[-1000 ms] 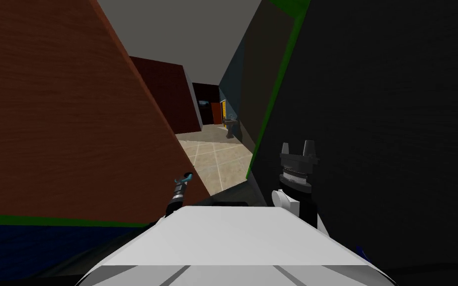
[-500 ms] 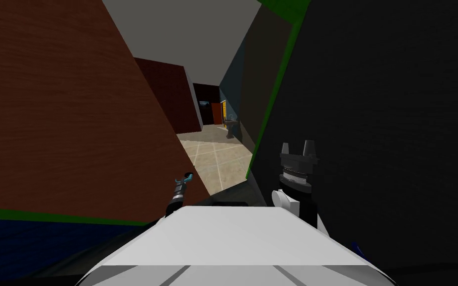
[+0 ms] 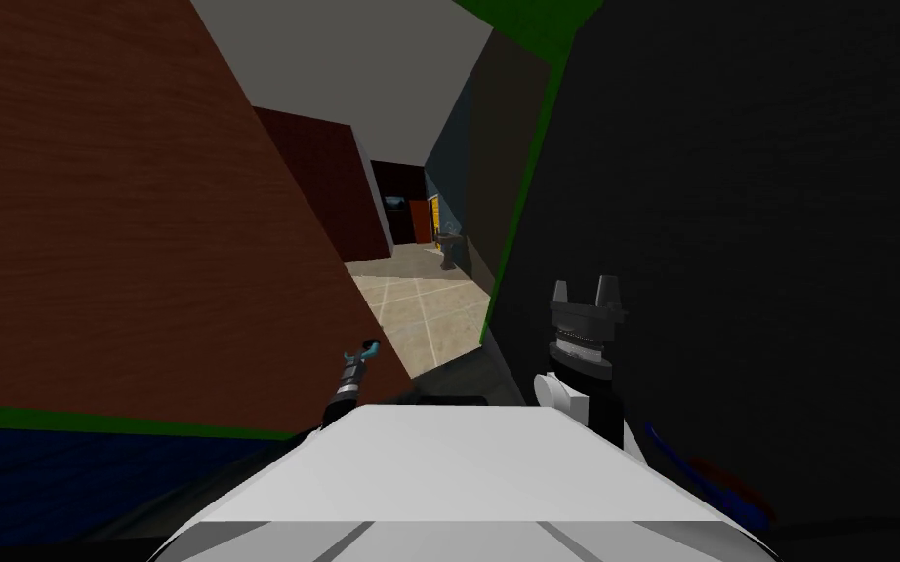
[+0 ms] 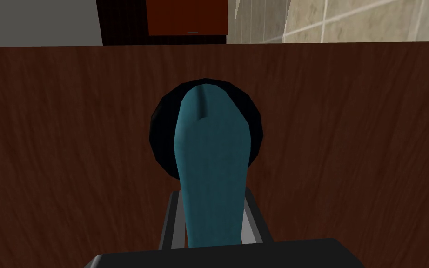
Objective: Pull the door open
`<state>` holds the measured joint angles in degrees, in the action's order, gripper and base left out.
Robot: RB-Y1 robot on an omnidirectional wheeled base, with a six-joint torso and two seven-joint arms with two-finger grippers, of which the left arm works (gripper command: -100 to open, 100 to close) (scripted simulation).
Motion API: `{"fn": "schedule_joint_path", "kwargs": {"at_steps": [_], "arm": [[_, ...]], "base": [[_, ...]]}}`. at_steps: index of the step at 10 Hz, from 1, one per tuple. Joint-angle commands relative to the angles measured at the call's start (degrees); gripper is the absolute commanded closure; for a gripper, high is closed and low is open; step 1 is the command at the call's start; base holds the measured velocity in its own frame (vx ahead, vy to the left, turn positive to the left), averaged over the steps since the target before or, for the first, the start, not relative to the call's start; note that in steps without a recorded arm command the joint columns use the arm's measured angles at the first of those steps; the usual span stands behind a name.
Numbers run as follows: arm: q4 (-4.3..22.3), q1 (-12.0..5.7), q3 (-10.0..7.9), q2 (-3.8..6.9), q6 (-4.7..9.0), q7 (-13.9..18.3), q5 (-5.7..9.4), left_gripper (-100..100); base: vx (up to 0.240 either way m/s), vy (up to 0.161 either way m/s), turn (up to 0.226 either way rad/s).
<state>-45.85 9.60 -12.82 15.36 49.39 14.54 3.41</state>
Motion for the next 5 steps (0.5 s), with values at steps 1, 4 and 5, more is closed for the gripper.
{"fn": "schedule_joint_path", "kwargs": {"at_steps": [1, 4, 5], "arm": [[0.12, 0.66, 0.99, 0.53, 0.85, 1.09, -0.58, 100], [-0.23, 1.97, 2.78, 1.79, 2.28, 3.19, -1.64, 100], [-0.33, 2.33, 3.27, 2.14, 2.67, 3.77, -1.93, 100]], "base": [[-0.231, 0.017, -0.116], [-0.218, 0.012, -0.107], [-0.21, 0.048, -0.102]]}}
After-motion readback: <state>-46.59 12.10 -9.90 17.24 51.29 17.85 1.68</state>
